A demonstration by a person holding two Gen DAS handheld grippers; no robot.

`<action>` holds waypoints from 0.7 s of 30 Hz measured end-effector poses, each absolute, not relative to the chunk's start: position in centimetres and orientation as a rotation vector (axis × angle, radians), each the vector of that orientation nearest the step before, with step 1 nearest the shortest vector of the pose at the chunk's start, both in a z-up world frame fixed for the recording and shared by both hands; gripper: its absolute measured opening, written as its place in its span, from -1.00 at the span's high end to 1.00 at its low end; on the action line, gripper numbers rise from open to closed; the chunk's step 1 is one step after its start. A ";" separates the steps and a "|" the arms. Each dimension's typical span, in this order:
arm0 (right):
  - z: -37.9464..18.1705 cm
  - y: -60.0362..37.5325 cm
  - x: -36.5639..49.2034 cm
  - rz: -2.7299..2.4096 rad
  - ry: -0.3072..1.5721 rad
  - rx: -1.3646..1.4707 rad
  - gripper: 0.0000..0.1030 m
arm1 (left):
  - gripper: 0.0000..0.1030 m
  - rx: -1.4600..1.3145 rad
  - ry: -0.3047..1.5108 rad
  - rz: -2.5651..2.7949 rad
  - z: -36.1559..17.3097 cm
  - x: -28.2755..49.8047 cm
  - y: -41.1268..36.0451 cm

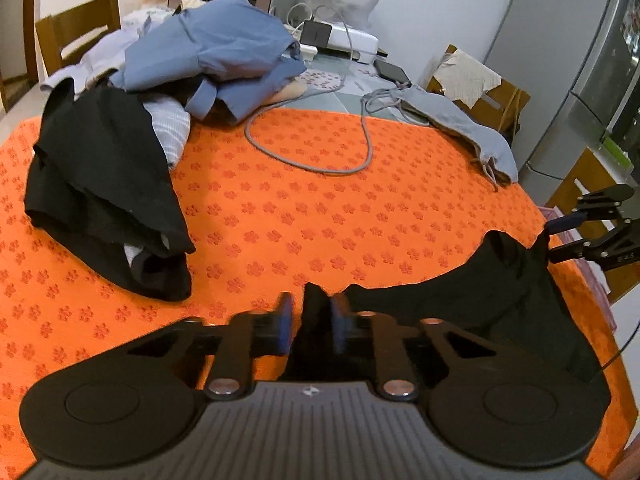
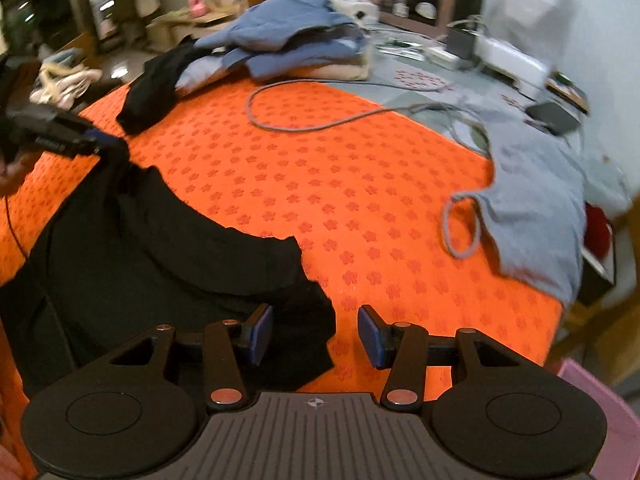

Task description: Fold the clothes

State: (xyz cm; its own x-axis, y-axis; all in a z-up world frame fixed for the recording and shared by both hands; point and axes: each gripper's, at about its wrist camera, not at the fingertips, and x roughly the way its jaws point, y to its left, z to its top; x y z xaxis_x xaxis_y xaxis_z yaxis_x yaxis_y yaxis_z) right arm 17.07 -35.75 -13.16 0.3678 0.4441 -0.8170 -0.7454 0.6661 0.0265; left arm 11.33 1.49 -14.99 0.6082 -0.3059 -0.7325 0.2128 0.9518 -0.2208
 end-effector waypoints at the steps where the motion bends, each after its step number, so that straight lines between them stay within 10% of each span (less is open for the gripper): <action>1: -13.3 -35.6 17.4 0.805 0.909 -0.379 0.14 | 0.85 -0.127 0.858 -0.295 -15.0 11.2 1.6; 4: -13.6 -35.5 18.3 0.848 0.935 -0.344 0.86 | 0.87 -0.165 0.831 -0.273 -14.8 11.0 1.9; 21: -10.0 -40.9 17.0 0.518 0.919 0.079 0.58 | 0.37 -0.119 0.779 -0.065 -11.2 6.4 2.9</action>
